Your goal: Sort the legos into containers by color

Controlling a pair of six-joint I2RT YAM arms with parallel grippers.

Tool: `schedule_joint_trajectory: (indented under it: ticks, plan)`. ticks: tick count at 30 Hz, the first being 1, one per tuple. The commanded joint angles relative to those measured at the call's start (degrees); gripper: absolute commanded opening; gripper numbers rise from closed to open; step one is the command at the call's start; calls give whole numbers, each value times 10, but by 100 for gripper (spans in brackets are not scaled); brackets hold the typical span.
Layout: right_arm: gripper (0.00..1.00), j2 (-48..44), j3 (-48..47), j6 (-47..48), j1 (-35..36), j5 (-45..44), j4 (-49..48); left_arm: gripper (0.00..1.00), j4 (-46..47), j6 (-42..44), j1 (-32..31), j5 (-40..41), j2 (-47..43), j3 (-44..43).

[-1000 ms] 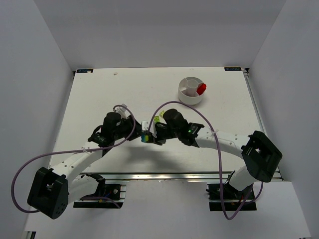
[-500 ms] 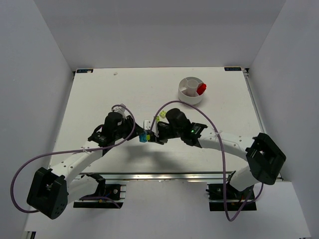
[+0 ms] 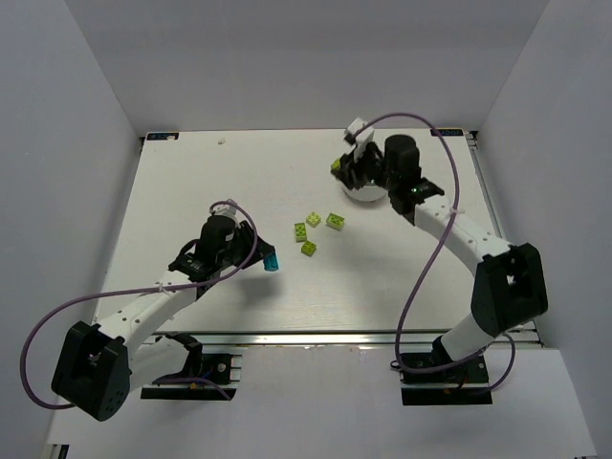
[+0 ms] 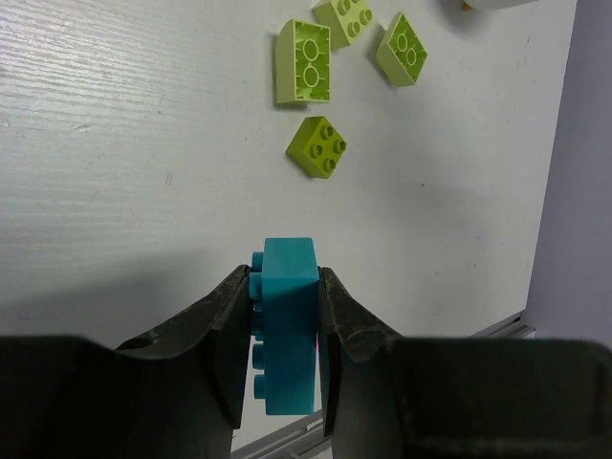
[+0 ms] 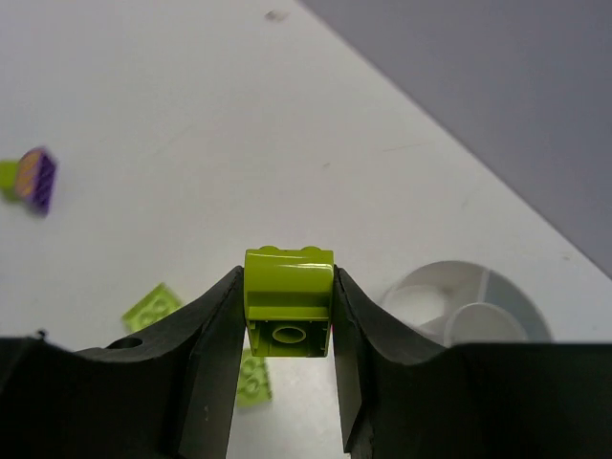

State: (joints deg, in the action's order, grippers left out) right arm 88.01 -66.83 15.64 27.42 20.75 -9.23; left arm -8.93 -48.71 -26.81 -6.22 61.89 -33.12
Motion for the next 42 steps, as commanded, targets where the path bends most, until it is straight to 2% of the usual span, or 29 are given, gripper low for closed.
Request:
schedule_joint_trajectory:
  ticks: [1, 10, 14, 22, 27, 32, 33, 38, 42]
  plan:
    - [0, 44, -75, -67, -32, -22, -48, 16, 14, 0, -2, 4, 6, -14]
    - [0, 195, -221, -141, -79, -47, -39, 17, 18, -8, -2, 3, 10, -12]
    - [0, 241, -270, -145, -87, -44, -31, 17, 16, -7, -2, 4, 16, -13]
    - [0, 288, -299, -116, -98, -29, -23, 17, 22, -3, -2, 3, 27, -16]
    - [0, 290, -301, -66, -98, -19, 25, 17, -6, 15, -2, 3, 55, -46]
    - [0, 237, -288, -4, -100, 2, 68, 17, -3, 22, -2, 2, 68, -62]
    - [0, 227, -288, 33, -100, 16, 83, 17, -2, 23, -2, 1, 70, -62]
    - [0, 182, -323, 141, -102, 2, 261, 17, 6, 24, -2, -6, 77, -63]
    - [0, 165, -305, 140, -121, 0, 292, 17, 13, 28, -2, -13, 83, -66]
